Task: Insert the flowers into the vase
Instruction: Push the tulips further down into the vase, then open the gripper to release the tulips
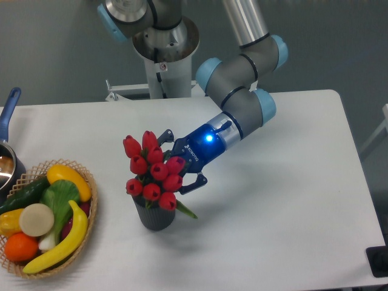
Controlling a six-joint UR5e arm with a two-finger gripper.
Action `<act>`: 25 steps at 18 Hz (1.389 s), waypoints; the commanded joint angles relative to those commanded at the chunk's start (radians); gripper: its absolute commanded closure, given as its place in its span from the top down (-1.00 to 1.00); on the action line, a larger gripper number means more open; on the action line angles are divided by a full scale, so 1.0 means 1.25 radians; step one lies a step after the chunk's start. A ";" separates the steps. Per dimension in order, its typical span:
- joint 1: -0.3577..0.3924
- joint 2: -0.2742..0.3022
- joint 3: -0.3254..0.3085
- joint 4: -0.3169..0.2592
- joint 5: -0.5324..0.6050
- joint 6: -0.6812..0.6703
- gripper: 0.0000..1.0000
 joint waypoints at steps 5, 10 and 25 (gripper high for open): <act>0.000 0.007 0.001 0.007 0.067 -0.001 0.70; -0.001 0.015 0.009 0.006 0.116 0.000 1.00; -0.001 0.186 0.055 0.002 0.446 -0.001 1.00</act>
